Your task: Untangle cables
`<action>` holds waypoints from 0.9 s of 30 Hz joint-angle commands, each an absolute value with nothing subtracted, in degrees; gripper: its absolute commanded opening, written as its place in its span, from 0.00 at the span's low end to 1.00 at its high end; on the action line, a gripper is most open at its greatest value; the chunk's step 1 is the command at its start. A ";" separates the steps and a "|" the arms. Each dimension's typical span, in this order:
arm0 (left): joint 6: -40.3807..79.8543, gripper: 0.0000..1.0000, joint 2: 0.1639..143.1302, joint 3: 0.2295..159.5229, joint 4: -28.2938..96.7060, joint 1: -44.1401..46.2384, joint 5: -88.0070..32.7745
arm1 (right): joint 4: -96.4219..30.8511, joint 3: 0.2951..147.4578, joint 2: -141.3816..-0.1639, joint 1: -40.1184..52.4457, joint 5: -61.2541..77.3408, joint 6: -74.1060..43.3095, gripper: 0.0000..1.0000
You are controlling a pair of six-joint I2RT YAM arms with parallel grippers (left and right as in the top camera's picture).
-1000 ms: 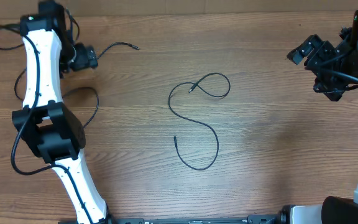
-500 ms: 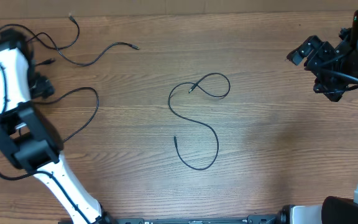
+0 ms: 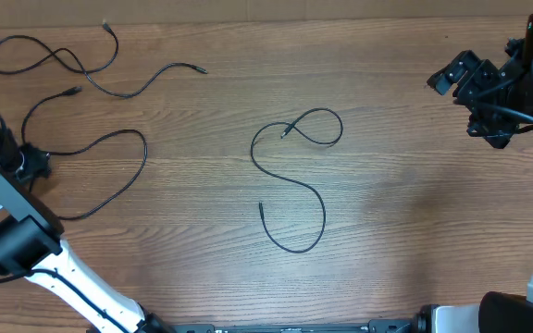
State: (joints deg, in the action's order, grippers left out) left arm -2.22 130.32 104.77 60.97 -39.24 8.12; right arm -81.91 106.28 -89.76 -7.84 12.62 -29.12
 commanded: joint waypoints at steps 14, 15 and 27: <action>-6.26 0.15 130.19 92.90 50.74 -40.75 6.39 | -81.56 106.08 -89.82 -7.88 12.01 -28.60 1.00; -6.24 0.08 130.19 92.64 50.50 -40.75 6.39 | -81.56 106.08 -89.82 -7.88 12.01 -28.60 1.00; -6.02 0.04 130.17 95.72 49.12 -40.75 6.31 | -81.95 106.08 -89.82 -7.88 11.99 -28.36 1.00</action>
